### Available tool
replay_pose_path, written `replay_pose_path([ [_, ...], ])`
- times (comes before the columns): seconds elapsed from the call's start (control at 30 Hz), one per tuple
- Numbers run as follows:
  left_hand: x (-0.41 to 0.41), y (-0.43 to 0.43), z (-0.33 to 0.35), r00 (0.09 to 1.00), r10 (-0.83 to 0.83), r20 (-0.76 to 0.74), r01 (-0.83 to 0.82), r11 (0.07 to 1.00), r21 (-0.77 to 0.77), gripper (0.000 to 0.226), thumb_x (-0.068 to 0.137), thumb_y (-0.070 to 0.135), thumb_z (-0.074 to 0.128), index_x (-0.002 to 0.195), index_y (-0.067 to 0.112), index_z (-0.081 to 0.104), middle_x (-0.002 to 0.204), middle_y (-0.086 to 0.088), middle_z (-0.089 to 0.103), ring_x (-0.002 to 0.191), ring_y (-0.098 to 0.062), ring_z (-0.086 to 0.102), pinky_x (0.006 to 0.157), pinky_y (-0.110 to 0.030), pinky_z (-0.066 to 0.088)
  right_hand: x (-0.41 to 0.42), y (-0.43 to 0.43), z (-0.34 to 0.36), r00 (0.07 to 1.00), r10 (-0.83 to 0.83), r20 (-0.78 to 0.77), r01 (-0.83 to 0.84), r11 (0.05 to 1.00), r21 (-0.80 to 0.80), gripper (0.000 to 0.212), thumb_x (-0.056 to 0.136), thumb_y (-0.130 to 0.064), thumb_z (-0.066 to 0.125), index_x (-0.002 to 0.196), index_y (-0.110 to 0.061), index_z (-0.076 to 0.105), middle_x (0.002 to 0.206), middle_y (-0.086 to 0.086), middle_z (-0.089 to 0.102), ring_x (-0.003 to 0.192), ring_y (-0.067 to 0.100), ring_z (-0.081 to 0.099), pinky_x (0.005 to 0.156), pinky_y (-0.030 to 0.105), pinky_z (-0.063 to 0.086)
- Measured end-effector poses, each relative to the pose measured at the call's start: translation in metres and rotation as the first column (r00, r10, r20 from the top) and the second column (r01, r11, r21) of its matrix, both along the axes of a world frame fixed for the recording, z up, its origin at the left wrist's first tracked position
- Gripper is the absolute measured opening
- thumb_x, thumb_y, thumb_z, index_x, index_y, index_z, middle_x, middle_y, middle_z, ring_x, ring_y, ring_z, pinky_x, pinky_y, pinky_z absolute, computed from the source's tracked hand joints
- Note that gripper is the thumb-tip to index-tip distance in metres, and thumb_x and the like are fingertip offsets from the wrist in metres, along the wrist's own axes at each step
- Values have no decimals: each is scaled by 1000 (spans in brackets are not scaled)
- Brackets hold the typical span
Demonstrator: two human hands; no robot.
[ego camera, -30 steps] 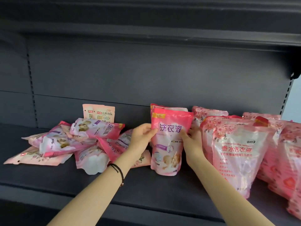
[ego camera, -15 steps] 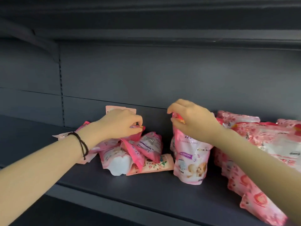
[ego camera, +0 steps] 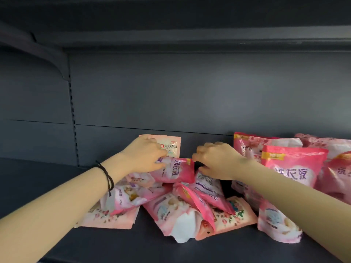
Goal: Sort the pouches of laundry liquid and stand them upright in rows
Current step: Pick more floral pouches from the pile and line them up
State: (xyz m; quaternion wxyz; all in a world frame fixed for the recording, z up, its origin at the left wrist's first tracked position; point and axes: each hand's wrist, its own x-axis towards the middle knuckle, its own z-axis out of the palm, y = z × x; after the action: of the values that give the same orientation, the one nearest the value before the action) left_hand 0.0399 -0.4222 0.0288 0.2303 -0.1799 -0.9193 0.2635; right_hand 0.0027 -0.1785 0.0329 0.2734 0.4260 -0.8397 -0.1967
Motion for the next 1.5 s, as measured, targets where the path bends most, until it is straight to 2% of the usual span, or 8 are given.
replay_pose_path([
  [0.2, -33, -34, -15, 994, -55, 90, 42, 989, 142, 34, 93, 53, 40, 103, 27, 59, 102, 6, 64, 102, -15, 54, 88, -34, 38, -42, -39, -25, 923, -337, 185, 343, 939, 0, 40, 97, -43, 35, 118, -19, 58, 115, 4, 59, 107, 27, 58, 75, 34, 43],
  [0.33, -58, -41, -27, 971, -155, 180, 41, 856, 515, 30, 92, 50, 49, 112, 31, 62, 120, 11, 58, 114, -11, 49, 94, -33, 41, -72, -49, -36, 750, -470, 465, 566, 820, -84, 49, 93, -56, 36, 90, -15, 63, 90, -2, 62, 85, 19, 62, 62, 28, 41],
  [0.57, -80, -43, -38, 932, -309, 191, -12, 500, 866, 19, 92, 36, 59, 109, 29, 63, 117, 14, 56, 113, -6, 51, 99, -29, 42, -87, -55, -43, 486, 18, 874, 757, 492, -431, 24, 82, -21, 73, 64, -11, 61, 67, 1, 59, 59, 10, 54, 54, 22, 40],
  [0.77, -80, -48, -24, 919, -388, 72, 45, 284, 958, 26, 90, 36, 62, 115, 31, 59, 123, 19, 56, 116, 4, 49, 95, -17, 37, -58, -63, -10, 601, 367, 710, 659, 274, -700, 10, 79, -7, 75, 77, -4, 67, 82, 9, 63, 82, 19, 57, 73, 30, 46],
  [1.0, -71, -54, 2, 914, -405, -14, 1, -31, 1000, 51, 87, 43, 62, 134, 30, 49, 121, 18, 58, 110, 6, 53, 91, -14, 40, -24, -92, 53, 693, 465, 551, 314, 493, -811, 10, 86, 0, 65, 78, -6, 63, 80, 6, 63, 79, 14, 57, 77, 28, 49],
  [1.2, -56, -82, -1, 787, -609, -101, -107, -296, 949, 35, 77, 41, 64, 105, 23, 73, 104, 0, 74, 97, -13, 68, 86, -28, 49, -7, -111, 65, 675, 564, 475, 47, 611, -791, 9, 87, 0, 64, 81, -6, 62, 86, 10, 61, 79, 9, 56, 74, 22, 46],
  [1.33, -49, -91, -7, 735, -648, -200, -121, -416, 901, 20, 81, 27, 65, 91, 15, 77, 95, -7, 75, 88, -17, 70, 77, -25, 55, -11, -117, 64, 652, 576, 493, 92, 585, -805, 13, 88, -7, 66, 78, -15, 66, 79, -6, 65, 72, -1, 58, 70, 12, 44],
  [1.5, -46, -84, -16, 853, -463, -242, 10, -448, 894, 26, 80, 38, 65, 87, 15, 76, 93, -9, 75, 82, -19, 71, 70, -27, 57, -13, -118, 42, 610, 604, 512, 401, 322, -858, 19, 79, -31, 76, 92, -18, 70, 93, 6, 72, 78, 12, 65, 72, 26, 51],
])
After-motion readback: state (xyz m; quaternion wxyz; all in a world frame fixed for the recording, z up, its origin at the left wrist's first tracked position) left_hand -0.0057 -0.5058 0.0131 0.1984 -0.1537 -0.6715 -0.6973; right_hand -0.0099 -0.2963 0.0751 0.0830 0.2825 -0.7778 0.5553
